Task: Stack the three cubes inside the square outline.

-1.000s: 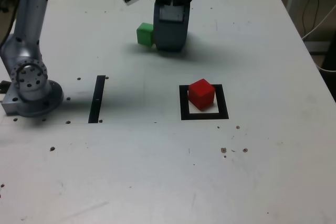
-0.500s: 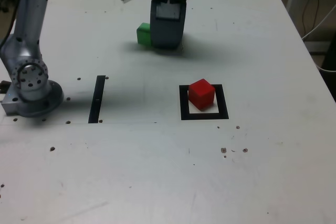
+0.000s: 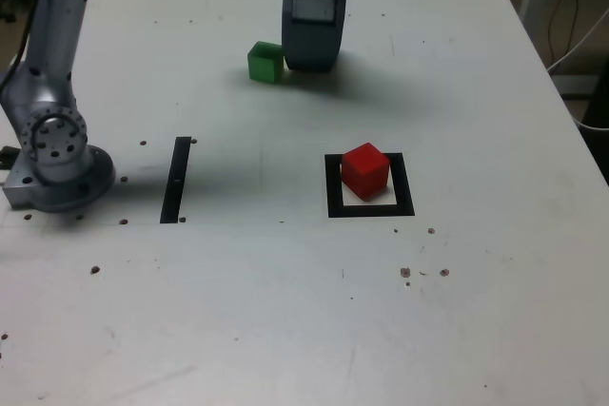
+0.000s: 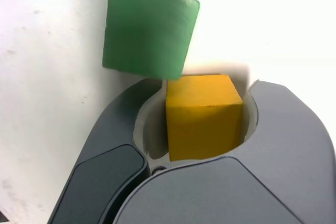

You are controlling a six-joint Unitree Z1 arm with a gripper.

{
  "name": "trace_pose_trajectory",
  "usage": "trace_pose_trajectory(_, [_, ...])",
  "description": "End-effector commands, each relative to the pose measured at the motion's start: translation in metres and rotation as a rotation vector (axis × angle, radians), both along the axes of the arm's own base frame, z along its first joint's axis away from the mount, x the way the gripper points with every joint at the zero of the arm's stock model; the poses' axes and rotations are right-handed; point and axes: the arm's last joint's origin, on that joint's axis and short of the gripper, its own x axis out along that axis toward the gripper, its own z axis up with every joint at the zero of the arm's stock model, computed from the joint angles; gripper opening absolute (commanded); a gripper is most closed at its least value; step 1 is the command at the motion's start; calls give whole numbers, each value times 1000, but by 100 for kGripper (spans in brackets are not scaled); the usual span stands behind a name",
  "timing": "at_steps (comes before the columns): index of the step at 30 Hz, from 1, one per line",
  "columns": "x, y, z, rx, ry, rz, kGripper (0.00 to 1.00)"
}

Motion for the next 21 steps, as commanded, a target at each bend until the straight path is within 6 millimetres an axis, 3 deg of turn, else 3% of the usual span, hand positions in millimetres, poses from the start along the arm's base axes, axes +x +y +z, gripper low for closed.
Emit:
trace_pose_trajectory(1, [-2,-4,10,10,-8,-8,29])
trace_pose_trajectory(10, [-12,-25,44,22,30,-142,29])
trace_pose_trajectory(21, [10,-96,84,1,20,-719,29])
